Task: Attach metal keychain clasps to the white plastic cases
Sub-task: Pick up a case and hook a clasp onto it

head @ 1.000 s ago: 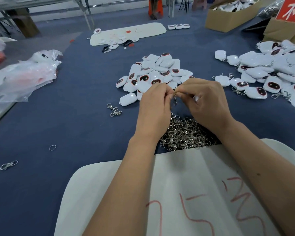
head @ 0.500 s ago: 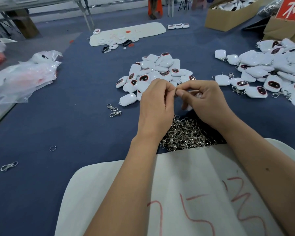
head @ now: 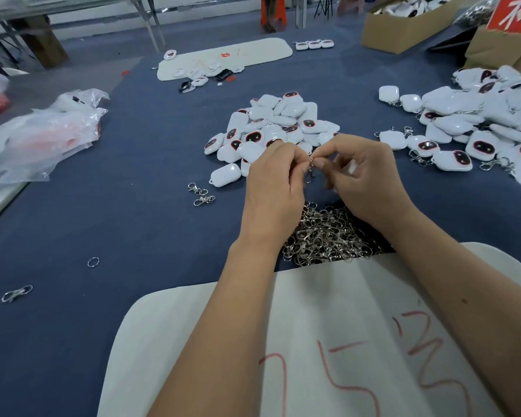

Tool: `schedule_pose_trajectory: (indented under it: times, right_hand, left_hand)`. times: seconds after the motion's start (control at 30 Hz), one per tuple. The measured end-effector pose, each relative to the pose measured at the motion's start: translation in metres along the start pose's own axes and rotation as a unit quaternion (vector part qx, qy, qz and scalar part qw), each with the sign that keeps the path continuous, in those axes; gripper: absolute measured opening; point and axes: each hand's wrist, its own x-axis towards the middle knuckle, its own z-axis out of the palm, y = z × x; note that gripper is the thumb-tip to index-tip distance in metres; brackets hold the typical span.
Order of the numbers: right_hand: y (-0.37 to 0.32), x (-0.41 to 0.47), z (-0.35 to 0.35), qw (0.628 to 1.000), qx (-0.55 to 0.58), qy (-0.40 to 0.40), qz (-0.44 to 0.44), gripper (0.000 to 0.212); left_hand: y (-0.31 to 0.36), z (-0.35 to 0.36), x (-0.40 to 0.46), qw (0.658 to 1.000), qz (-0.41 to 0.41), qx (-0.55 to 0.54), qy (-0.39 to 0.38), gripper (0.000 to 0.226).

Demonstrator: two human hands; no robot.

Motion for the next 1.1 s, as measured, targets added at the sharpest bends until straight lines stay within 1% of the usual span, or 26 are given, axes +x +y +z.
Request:
schedule_pose_trajectory:
  times: [0.23,0.33,0.4,0.47,0.53,0.57,0.67,0.9,1.1]
  right_hand:
    - [0.003,0.001,-0.002,0.986,-0.128,0.007,-0.108,0.01]
    - [0.003,0.002,0.0,0.978,-0.159,0.022,-0.133,0.012]
    - [0.003,0.001,0.002,0.985,-0.125,0.032,-0.116,0.011]
    - [0.002,0.0,0.006,0.998,-0.035,0.031,-0.048,0.012]
    - [0.004,0.001,0.007,0.999,0.049,0.006,0.017,0.011]
    - [0.005,0.001,0.006,0.997,0.074,-0.01,0.035,0.01]
    - [0.006,0.003,0.003,0.992,0.113,-0.035,0.049,0.011]
    - [0.01,0.004,0.003,0.987,0.142,-0.041,0.059,0.009]
    - [0.013,0.005,0.004,0.979,0.189,-0.016,0.079,0.01]
  left_hand:
    - [-0.001,0.0,0.0,1.0,-0.014,-0.001,-0.002,0.015]
    - [-0.001,0.0,-0.001,1.0,-0.02,-0.003,-0.001,0.014]
    - [0.0,0.001,-0.001,1.0,-0.02,-0.009,0.009,0.013]
    - [0.002,0.002,-0.001,1.0,-0.015,-0.007,0.023,0.012]
    - [0.003,0.002,0.0,0.999,-0.007,-0.002,0.033,0.011]
    - [0.002,0.002,0.0,0.999,-0.004,-0.001,0.034,0.011]
    - [0.001,0.002,0.0,1.0,0.0,0.002,0.027,0.011]
    - [0.0,0.003,0.0,0.999,-0.03,-0.023,0.021,0.013]
    - [0.005,0.006,0.0,0.997,-0.041,-0.06,0.023,0.011]
